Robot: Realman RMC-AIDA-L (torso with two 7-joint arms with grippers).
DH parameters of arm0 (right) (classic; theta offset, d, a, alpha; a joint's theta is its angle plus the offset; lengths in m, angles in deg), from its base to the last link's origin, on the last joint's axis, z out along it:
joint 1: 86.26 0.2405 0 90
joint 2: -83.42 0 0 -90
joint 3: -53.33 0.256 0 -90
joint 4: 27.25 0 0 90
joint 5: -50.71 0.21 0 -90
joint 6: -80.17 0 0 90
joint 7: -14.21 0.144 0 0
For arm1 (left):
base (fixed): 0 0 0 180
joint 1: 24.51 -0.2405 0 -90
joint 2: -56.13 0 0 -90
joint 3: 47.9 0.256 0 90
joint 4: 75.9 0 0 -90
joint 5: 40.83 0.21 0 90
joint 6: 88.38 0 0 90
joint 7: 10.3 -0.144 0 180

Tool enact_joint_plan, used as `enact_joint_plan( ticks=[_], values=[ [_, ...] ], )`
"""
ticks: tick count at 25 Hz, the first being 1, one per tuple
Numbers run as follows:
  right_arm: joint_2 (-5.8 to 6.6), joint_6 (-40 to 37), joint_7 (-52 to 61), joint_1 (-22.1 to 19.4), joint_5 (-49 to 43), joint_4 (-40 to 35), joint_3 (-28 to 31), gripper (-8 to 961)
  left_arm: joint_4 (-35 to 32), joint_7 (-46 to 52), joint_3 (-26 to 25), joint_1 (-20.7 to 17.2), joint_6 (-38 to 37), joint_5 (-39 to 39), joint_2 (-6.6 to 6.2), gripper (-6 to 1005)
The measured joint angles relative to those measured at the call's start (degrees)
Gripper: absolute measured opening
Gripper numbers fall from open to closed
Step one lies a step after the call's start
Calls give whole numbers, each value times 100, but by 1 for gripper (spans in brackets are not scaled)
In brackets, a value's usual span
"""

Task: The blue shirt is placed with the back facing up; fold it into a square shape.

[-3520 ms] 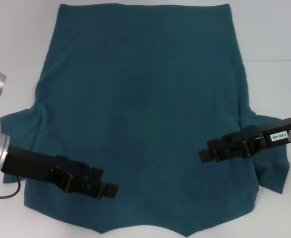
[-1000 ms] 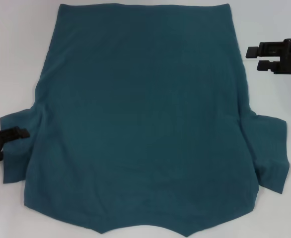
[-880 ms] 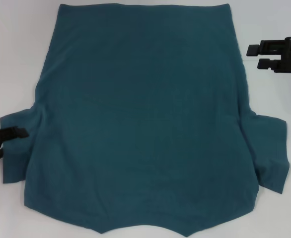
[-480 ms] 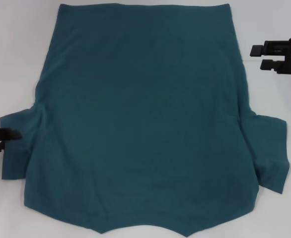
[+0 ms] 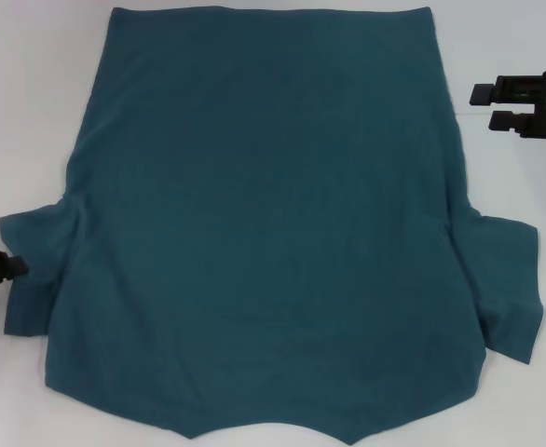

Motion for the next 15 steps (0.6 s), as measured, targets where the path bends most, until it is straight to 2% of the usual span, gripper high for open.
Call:
enact_joint_plan(
  ticks=[2,8,15],
  values=[
    [0,2,0,0,0,0,0,629,-8,-49,5,0,-4,1,-6,67],
    [2,7,-7,0,0,0,0,625,-366,-421,145,66,-76,128,-63,-1],
    [17,10,-9,-6,-1,0,0,621,-933,-502,577,337,145,1204,-125,1]
  ],
)
